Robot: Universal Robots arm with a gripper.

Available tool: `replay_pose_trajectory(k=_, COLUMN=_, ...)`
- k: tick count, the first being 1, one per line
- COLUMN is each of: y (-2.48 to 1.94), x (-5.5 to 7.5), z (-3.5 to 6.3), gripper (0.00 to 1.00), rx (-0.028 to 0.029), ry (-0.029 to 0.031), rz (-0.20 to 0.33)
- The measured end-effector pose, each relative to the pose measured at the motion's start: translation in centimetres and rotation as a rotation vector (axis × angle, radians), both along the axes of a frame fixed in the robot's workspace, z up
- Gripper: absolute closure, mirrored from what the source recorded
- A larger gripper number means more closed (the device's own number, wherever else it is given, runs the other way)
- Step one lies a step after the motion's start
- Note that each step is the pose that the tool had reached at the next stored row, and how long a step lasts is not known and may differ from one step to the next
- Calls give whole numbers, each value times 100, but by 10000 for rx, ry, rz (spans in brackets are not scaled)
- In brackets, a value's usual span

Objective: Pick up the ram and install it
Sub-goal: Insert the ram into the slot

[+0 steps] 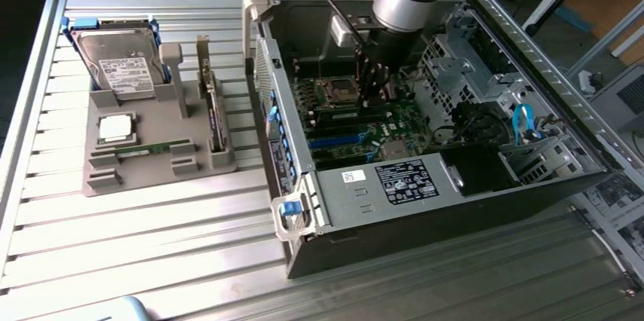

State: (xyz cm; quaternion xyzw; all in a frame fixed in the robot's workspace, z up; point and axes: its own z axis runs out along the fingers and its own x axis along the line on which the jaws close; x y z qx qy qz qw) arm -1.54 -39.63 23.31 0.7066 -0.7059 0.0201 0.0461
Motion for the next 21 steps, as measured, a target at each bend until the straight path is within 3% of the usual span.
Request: replay_pose_trajectory(k=21, y=16, x=-30, z=-30, gripper=87, rx=-1, ry=1, rz=-10)
